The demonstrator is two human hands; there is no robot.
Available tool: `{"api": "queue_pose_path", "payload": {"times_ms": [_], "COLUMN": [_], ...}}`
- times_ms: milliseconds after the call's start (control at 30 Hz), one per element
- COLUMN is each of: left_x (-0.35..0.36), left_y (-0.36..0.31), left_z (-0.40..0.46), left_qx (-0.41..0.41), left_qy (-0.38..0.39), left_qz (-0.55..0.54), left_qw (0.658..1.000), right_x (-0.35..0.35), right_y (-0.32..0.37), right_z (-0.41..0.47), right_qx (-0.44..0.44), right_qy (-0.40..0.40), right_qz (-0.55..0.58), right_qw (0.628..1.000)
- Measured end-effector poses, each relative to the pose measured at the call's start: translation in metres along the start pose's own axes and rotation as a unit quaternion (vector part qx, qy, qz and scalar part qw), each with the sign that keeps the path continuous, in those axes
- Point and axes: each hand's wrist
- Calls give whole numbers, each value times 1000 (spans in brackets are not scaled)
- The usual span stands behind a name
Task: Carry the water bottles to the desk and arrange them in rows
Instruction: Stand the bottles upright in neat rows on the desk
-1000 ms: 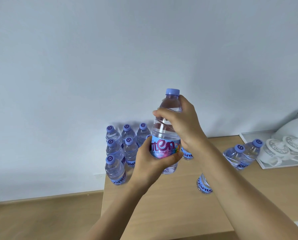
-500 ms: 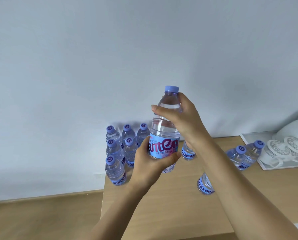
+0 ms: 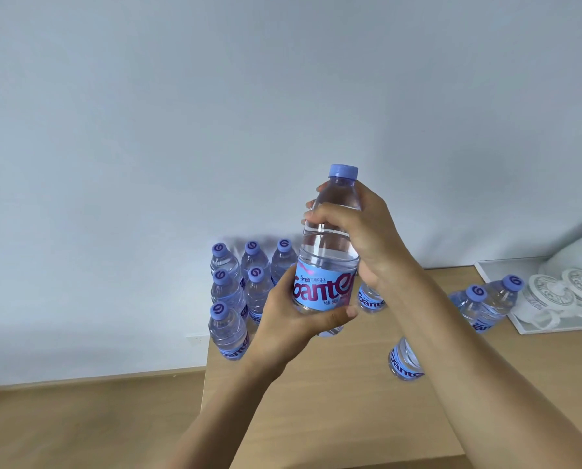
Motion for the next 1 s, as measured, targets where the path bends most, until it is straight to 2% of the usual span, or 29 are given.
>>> {"api": "queue_pose_path", "payload": {"times_ms": [133, 267, 367, 467, 600, 700, 1000], "left_x": [2, 10, 15, 15, 5, -2, -8], "left_y": [0, 4, 8, 11, 9, 8, 33], "left_z": [1, 1, 0, -4, -4, -4, -9], "left_qx": [10, 7, -2, -10, -7, -9, -48], "left_qy": [-34, -110, -145, -127, -51, -17, -41], "left_qz": [11, 38, 82, 76, 12, 4, 16], "left_qw": [999, 993, 986, 989, 999, 1000, 998], "right_x": [0, 4, 7, 8, 6, 7, 5], "right_y": [-1, -5, -11, -11, -9, -8, -32], "right_z": [-1, -5, -6, -5, -3, -1, 1], "right_qx": [-2, -22, -31, -32, -29, -23, 82], "right_qy": [9, -35, -60, -53, -29, -18, 23], "right_qz": [-18, -87, -83, -67, -40, -32, -78], "right_qw": [1000, 995, 994, 996, 998, 999, 993]}}
Point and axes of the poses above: each hand's wrist, its own z-axis towards the middle knuckle, its own x-axis out of the palm, y = z × x, and after that the axes turned 15 degrees about z, right-handed
